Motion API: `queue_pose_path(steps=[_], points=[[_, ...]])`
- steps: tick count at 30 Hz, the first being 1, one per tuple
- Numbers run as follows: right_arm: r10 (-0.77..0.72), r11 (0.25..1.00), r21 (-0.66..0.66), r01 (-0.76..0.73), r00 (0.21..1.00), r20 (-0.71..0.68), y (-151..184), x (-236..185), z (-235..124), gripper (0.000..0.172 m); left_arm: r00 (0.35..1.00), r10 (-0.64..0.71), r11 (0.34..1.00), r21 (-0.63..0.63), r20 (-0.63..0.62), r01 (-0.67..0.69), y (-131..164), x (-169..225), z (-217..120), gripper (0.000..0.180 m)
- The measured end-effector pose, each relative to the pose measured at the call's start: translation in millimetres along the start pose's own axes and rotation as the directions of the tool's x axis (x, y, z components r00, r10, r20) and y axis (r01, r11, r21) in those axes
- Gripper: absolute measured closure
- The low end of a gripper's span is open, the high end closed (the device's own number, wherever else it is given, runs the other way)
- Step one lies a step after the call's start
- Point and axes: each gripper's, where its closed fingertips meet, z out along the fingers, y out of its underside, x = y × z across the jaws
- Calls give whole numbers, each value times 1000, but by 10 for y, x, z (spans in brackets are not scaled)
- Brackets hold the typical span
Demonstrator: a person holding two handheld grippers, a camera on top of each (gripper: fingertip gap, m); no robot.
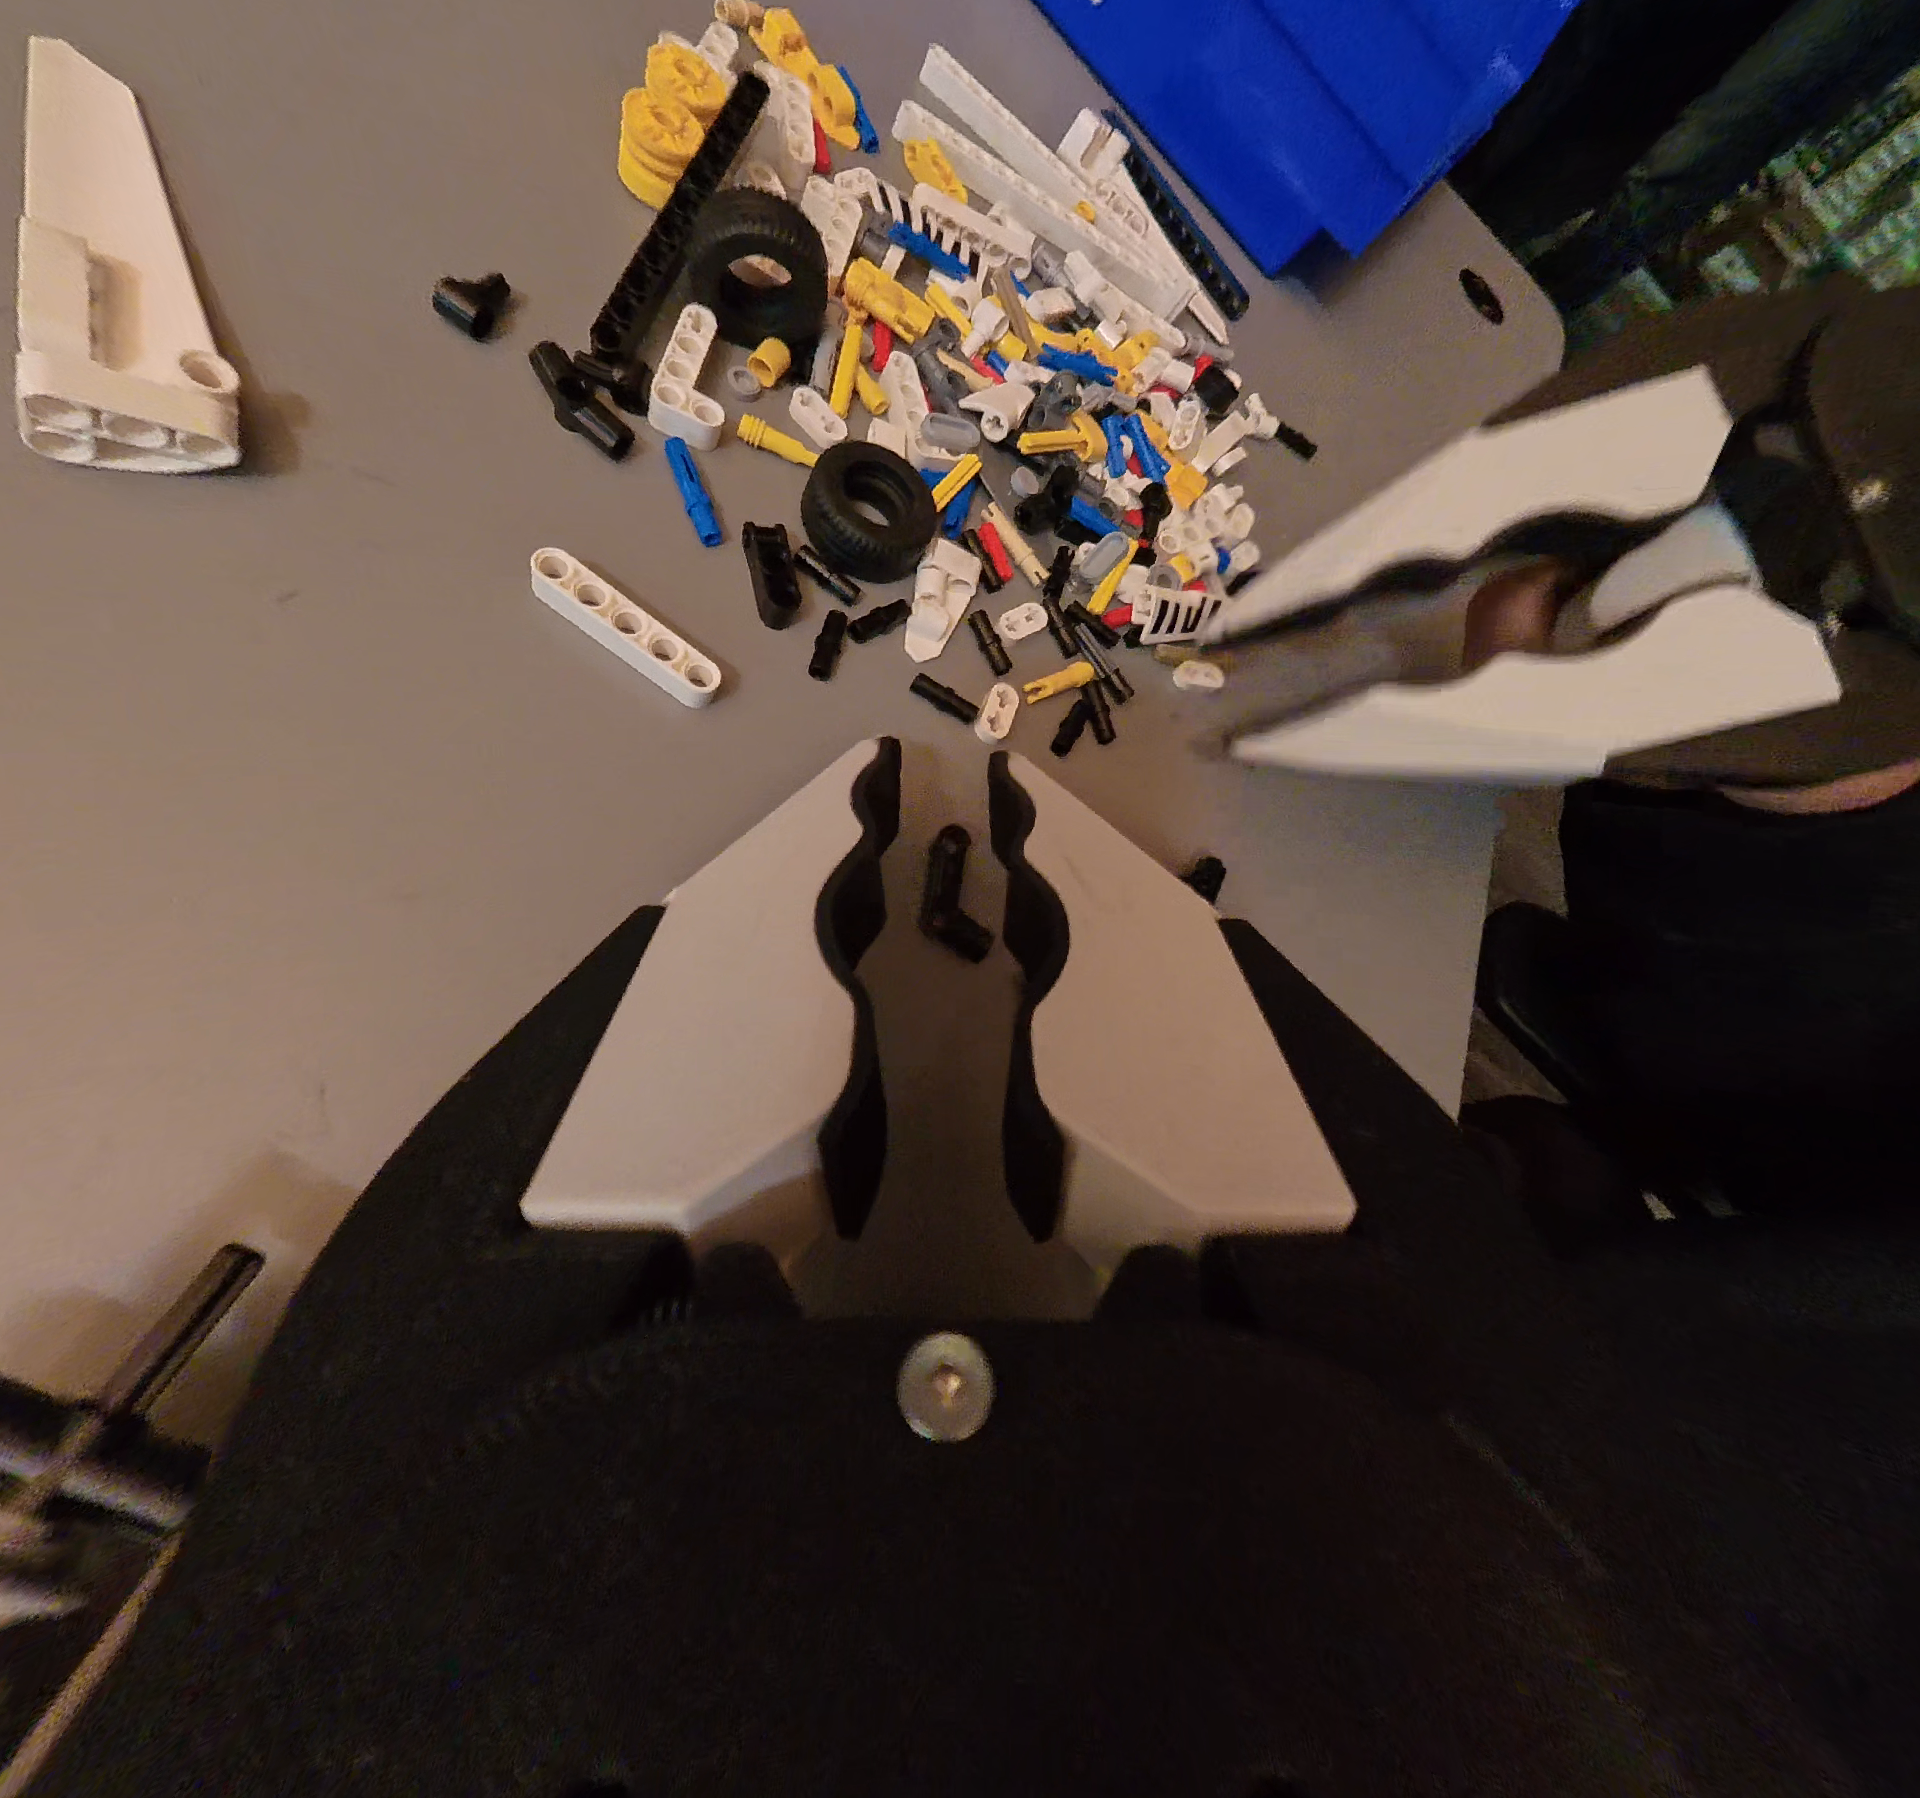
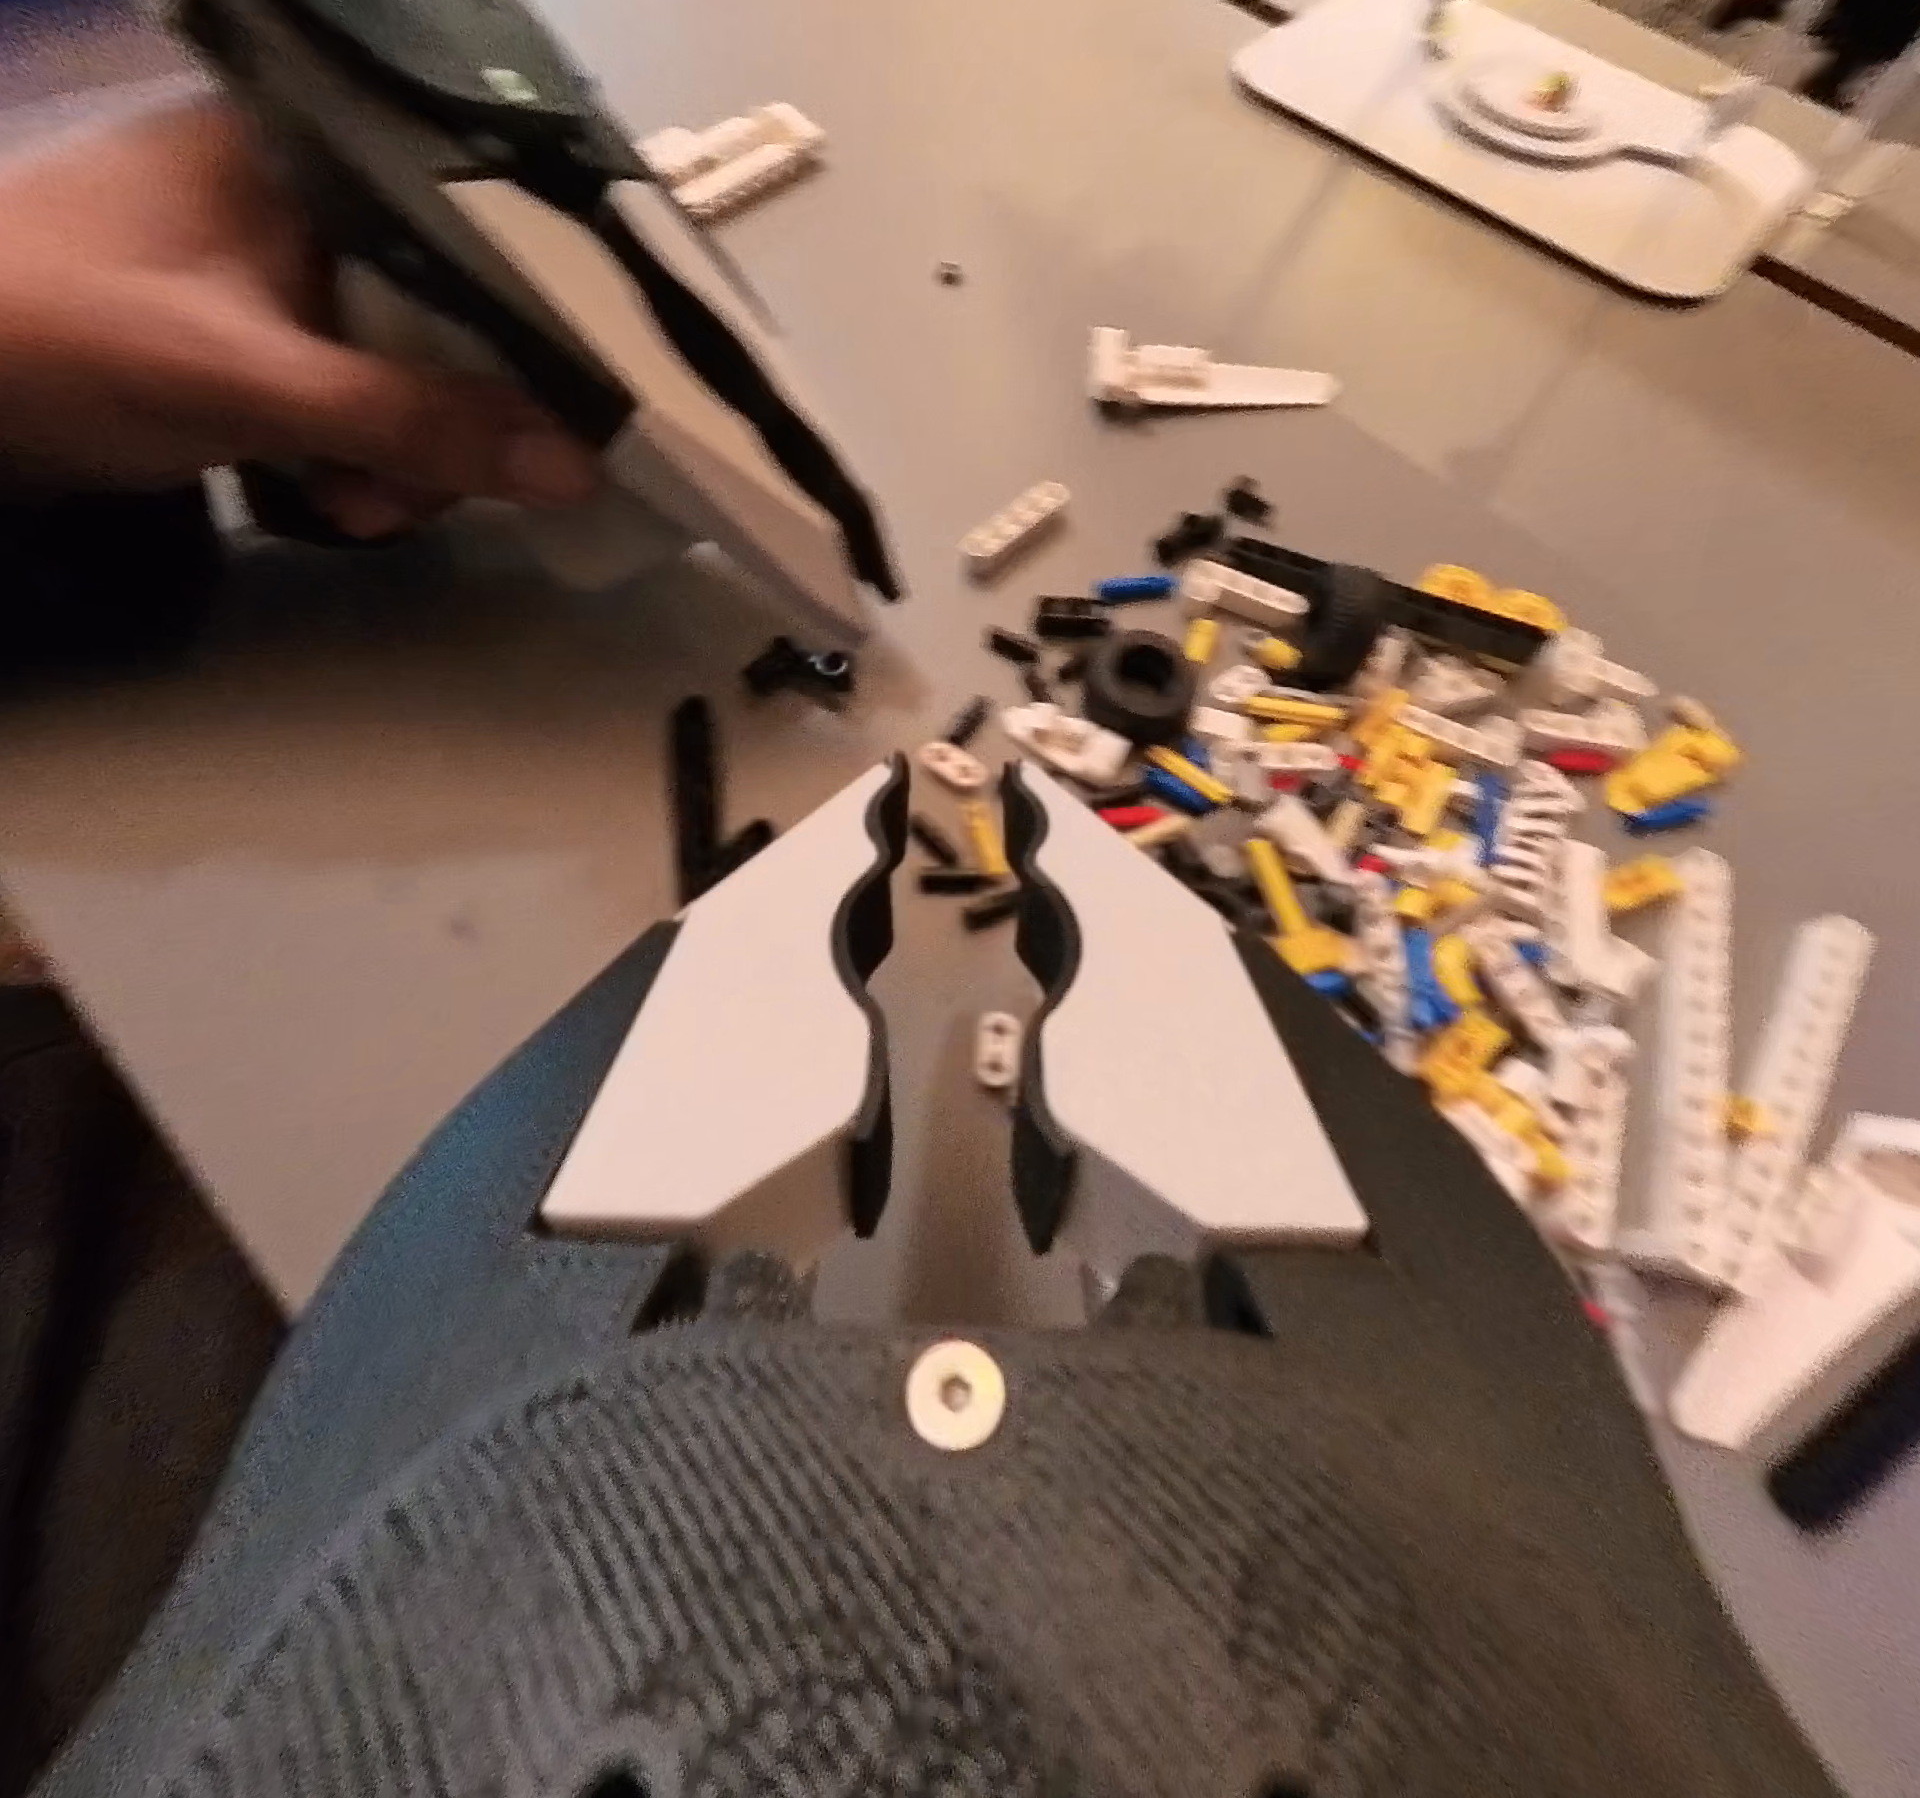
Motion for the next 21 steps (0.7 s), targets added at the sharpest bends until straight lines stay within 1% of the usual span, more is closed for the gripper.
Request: queue_pose_path(steps=[3, 6, 10, 11, 14, 17, 18, 20, 21], points=[[-31, 998, -44, 35, 995, 98, 61, -301, 30, 155, 998, 57, 994, 89, -17, -55, -97, 80, -145, 164], [-11, 996, -87, 25, 988, 155, 154, -444, 62, 149, 991, 127, 983, 140, -39, -120, -97, 183, -283, 164], [69, 988, -145, -42, 980, 188, 291, -467, 137, 151, 978, 190, 972, 154, -83, -175, 47, 308, -326, 161], [103, 985, -158, -71, 972, 209, 312, -492, 142, 158, 975, 201, 970, 157, -93, -185, 83, 333, -320, 160], [151, 977, -183, -111, 963, 225, 349, -499, 156, 159, 966, 212, 971, 138, -146, -193, 144, 436, -299, 155], [67, 991, -130, -41, 977, 202, 274, -473, 146, 159, 956, 242, 968, 115, -167, -225, 191, 493, -274, 149], [42, 994, -106, -20, 975, 218, 228, -508, 131, 159, 952, 252, 966, 109, -173, -236, 206, 511, -267, 146], [6, 999, -43, 4, 968, 249, 105, -579, 93, 159, 943, 277, 960, 104, -186, -262, 227, 552, -264, 134], [0, 1000, -13, 3, 967, 256, 45, -593, 73, 159, 937, 289, 956, 105, -195, -273, 235, 574, -267, 131]])
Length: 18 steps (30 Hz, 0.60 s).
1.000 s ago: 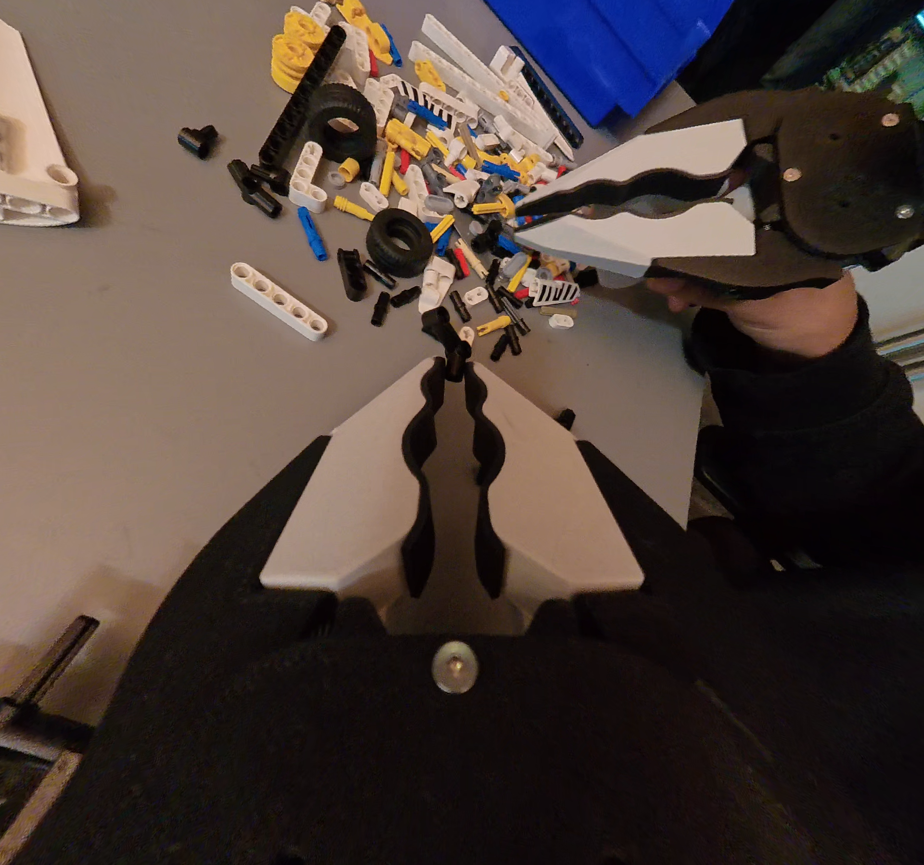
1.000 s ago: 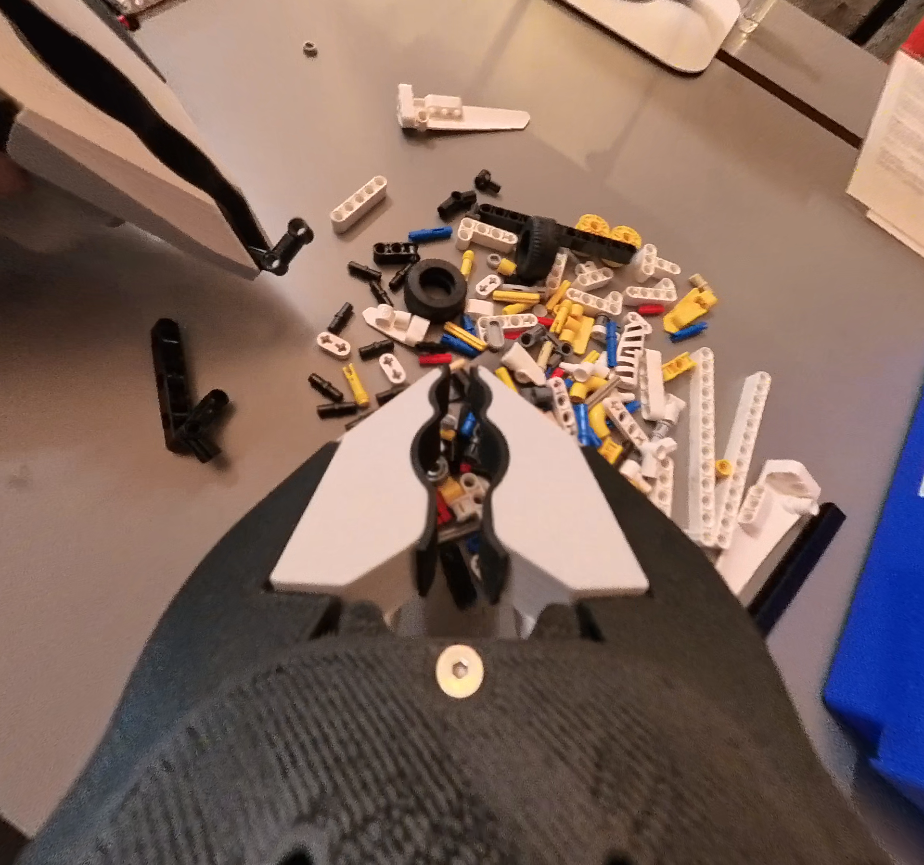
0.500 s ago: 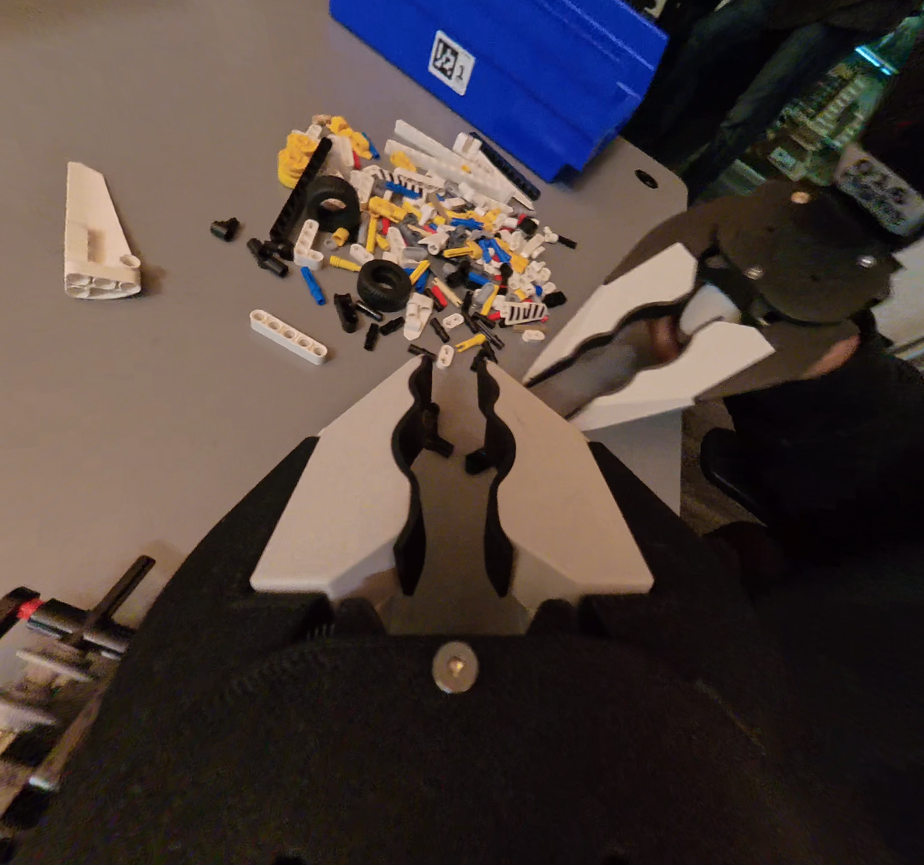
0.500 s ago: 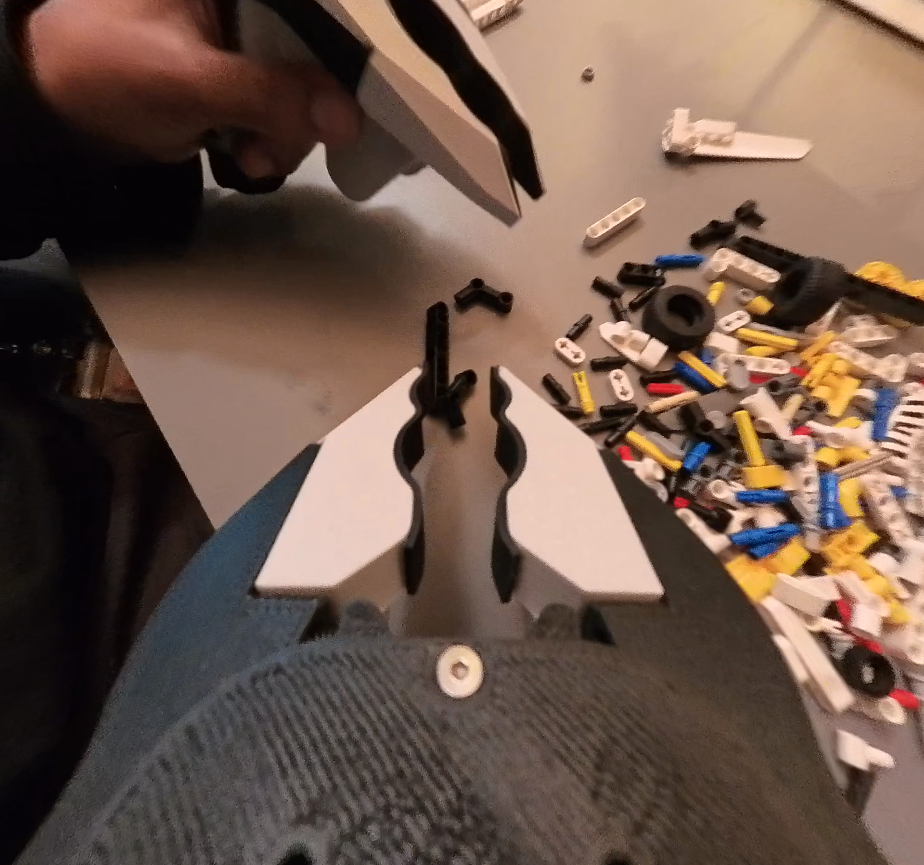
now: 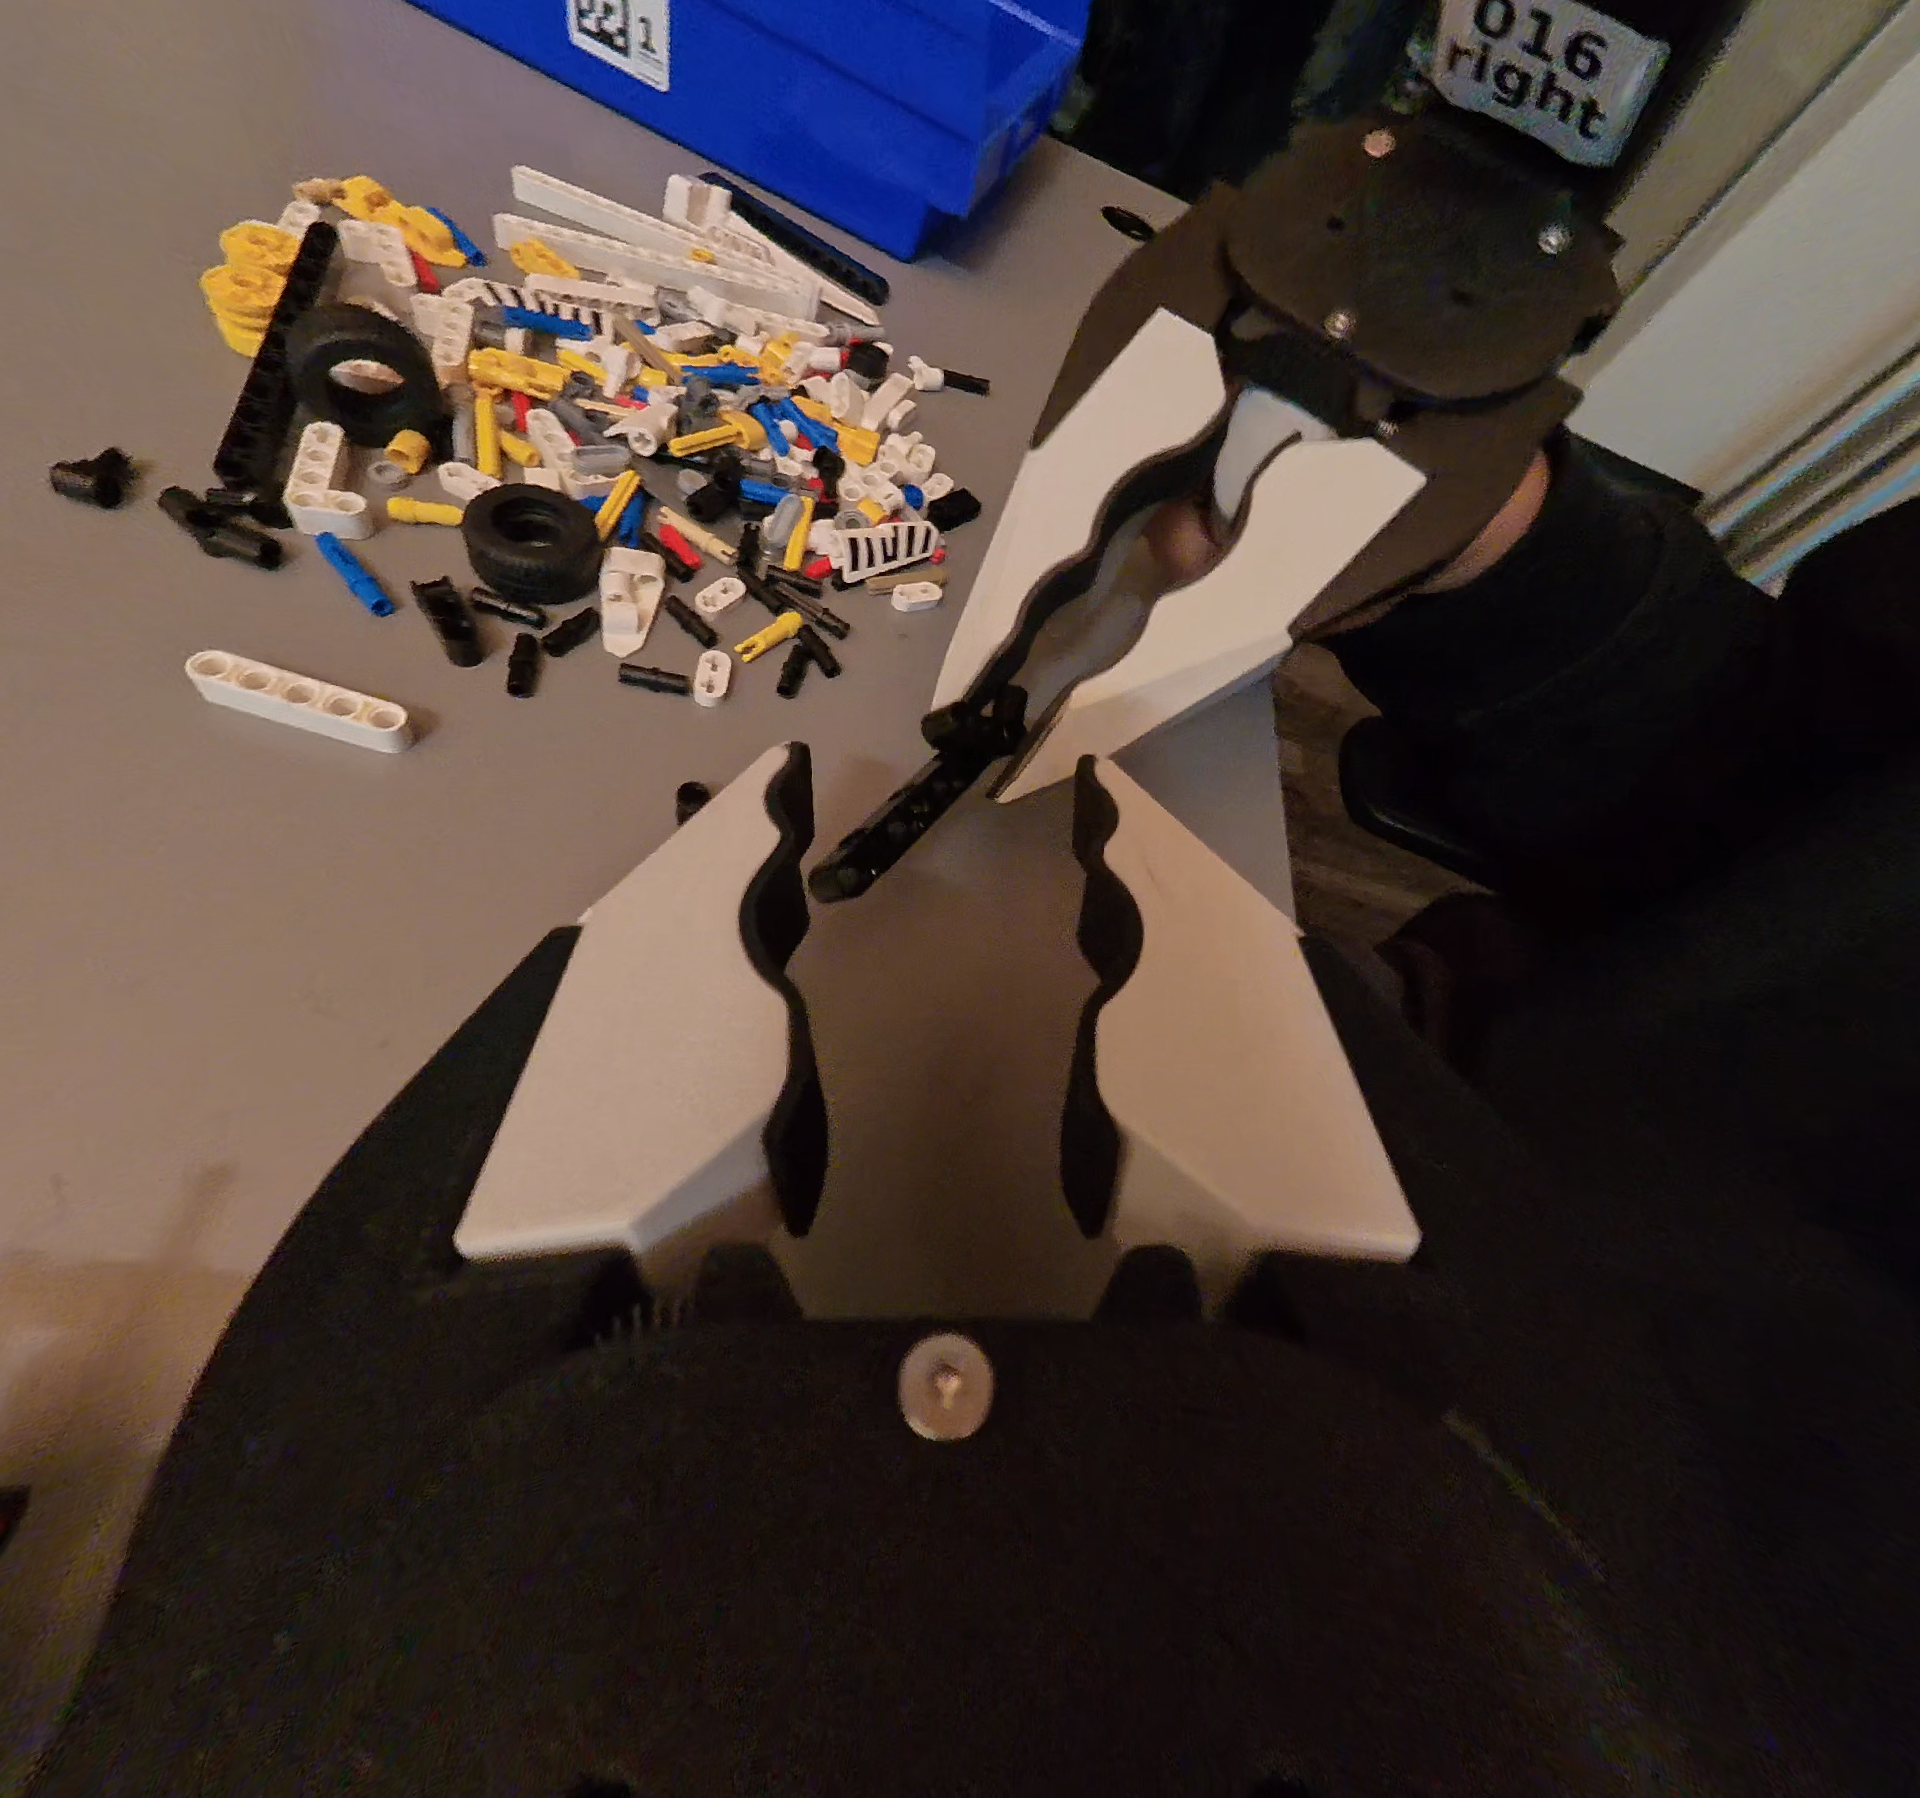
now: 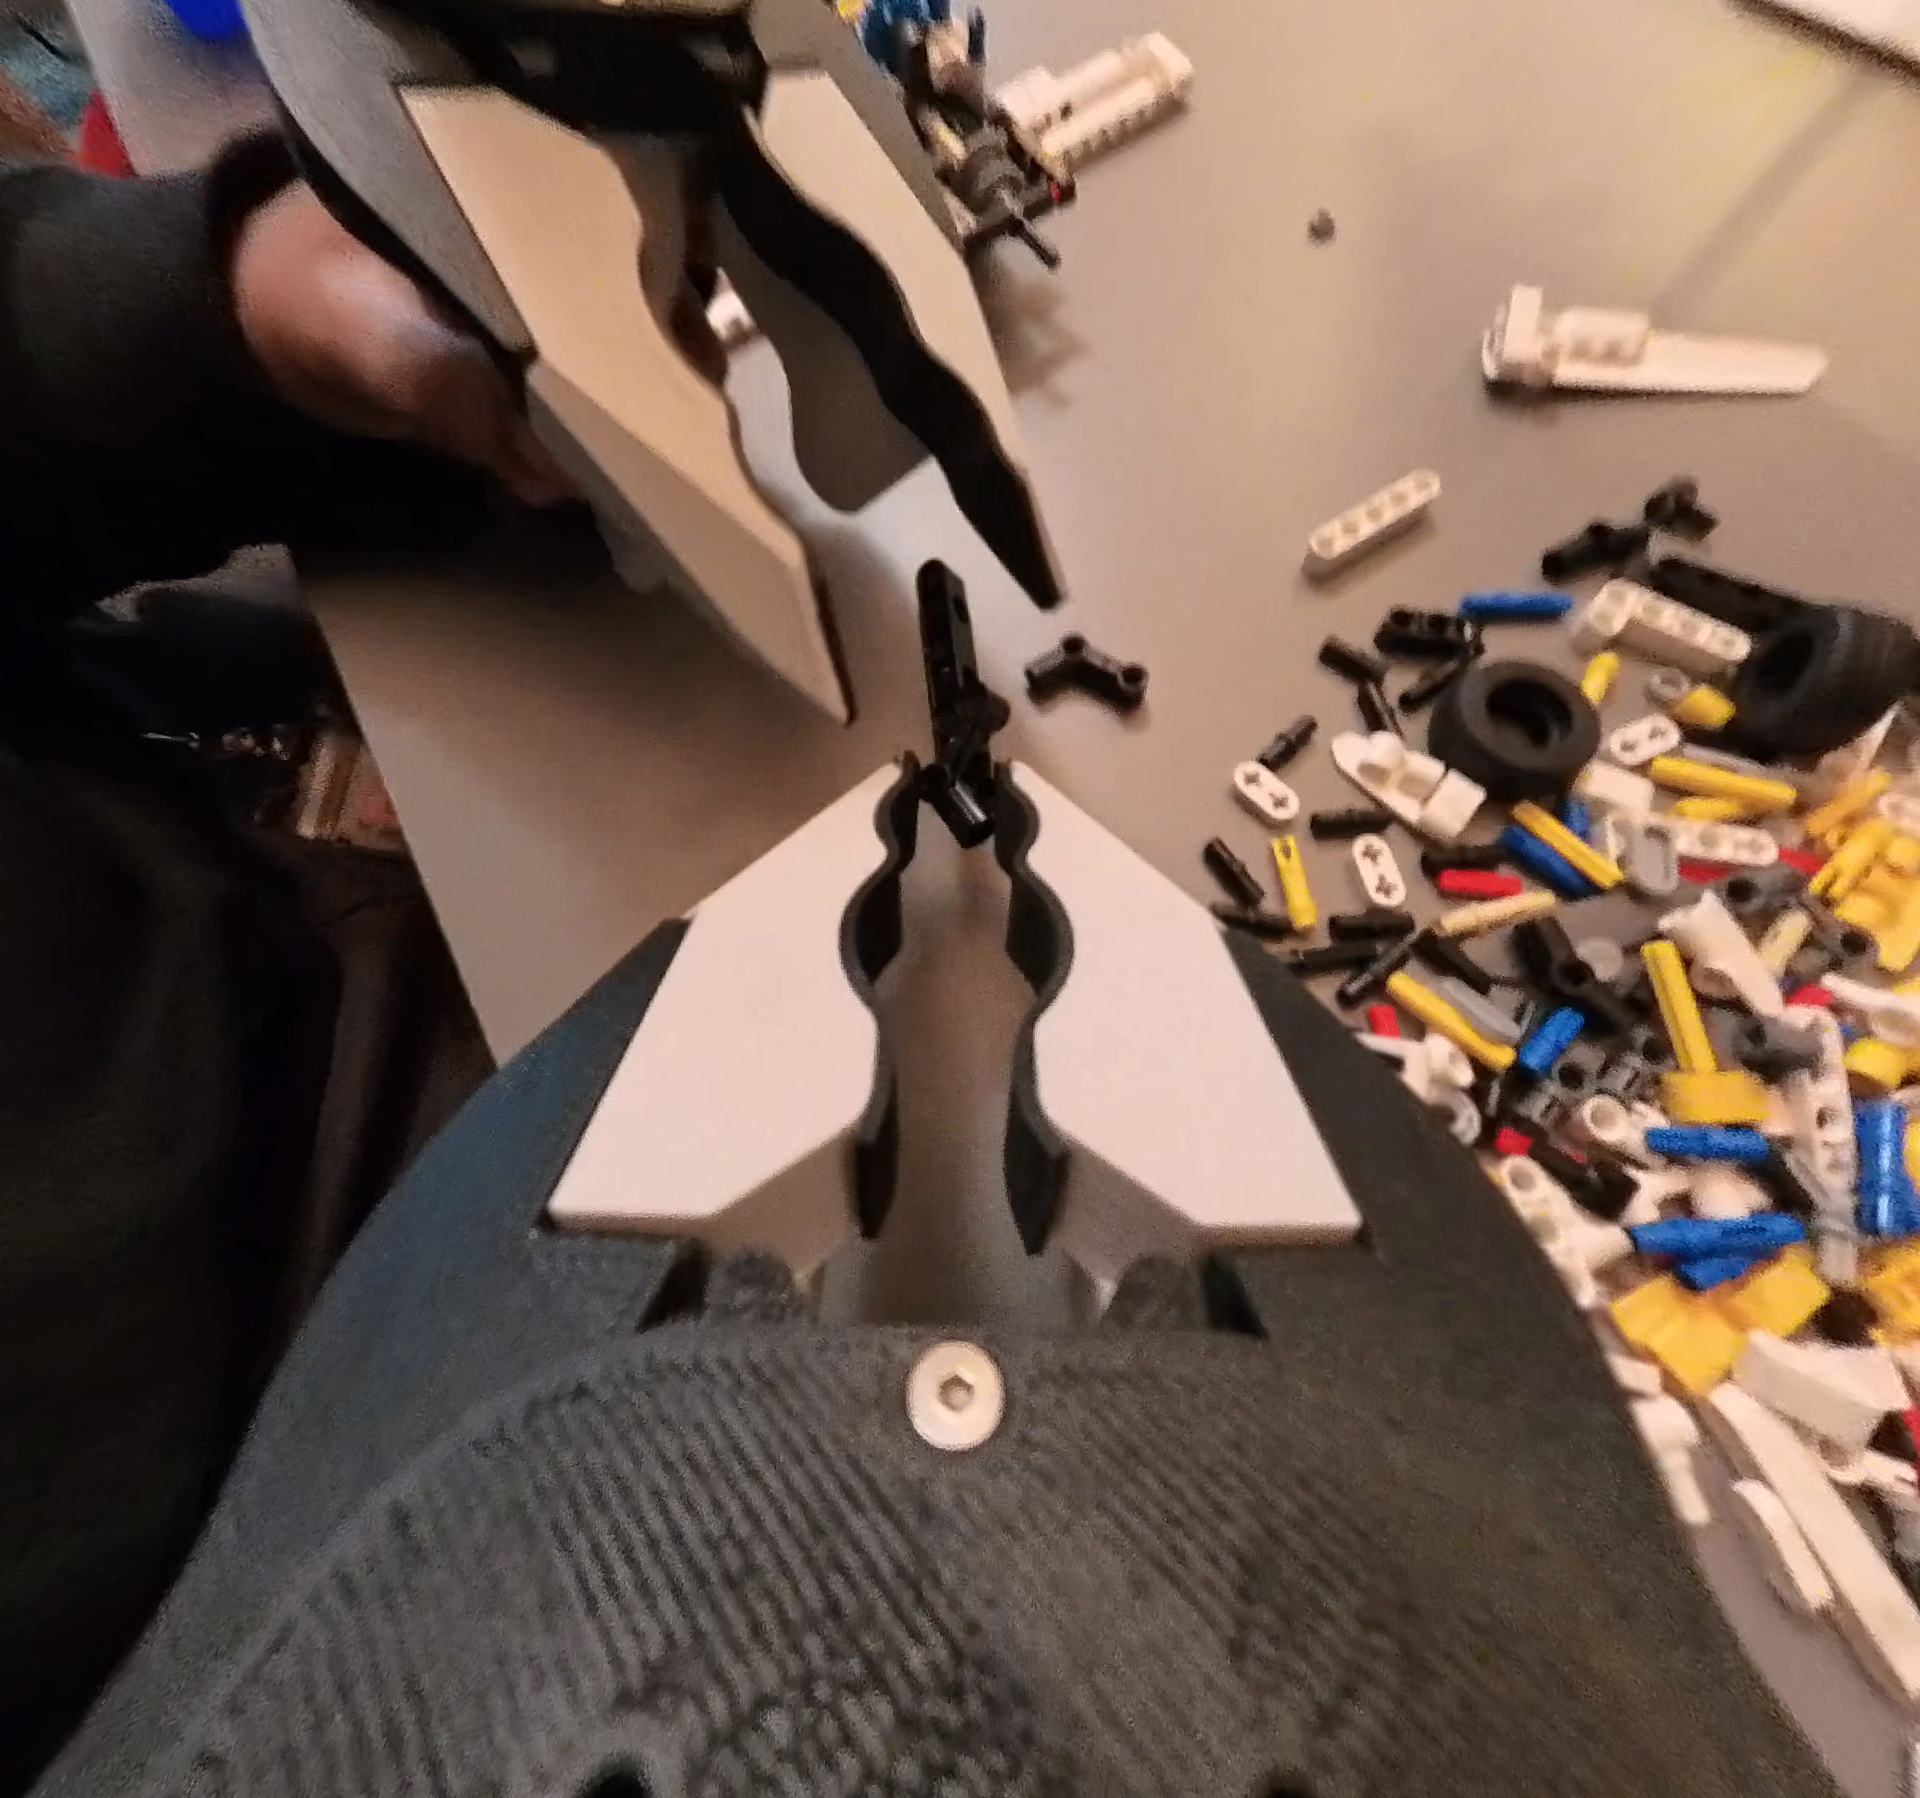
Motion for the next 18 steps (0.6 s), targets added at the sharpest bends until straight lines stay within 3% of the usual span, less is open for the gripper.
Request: queue_pose_path(steps=[3, 7, 11, 12, 14, 18], points=[[15, 996, 86, -20, 999, 52, -134, -52, -58, 159, 999, 13, 1000, 20, -51, -12, -21, 72, -22, 138], [77, 982, 160, -102, 985, 152, -214, -102, -126, 159, 981, -9, 998, 64, -195, 22, -62, 226, -92, 180], [127, 968, 193, -162, 976, 179, -231, -60, -156, 159, 977, -69, 994, 71, -203, 85, -76, 173, -102, 180], [129, 969, 189, -162, 976, 175, -215, -47, -156, 159, 977, -77, 993, 72, -197, 93, -79, 156, -101, 177], [126, 969, 186, -161, 974, 187, -203, -63, -158, 159, 983, -81, 992, 78, -164, 95, -84, 116, -96, 147], [138, 970, 163, -179, 962, 235, -186, -139, -144, 159, 987, -30, 998, 51, -157, 39, -40, 200, -66, 126]])
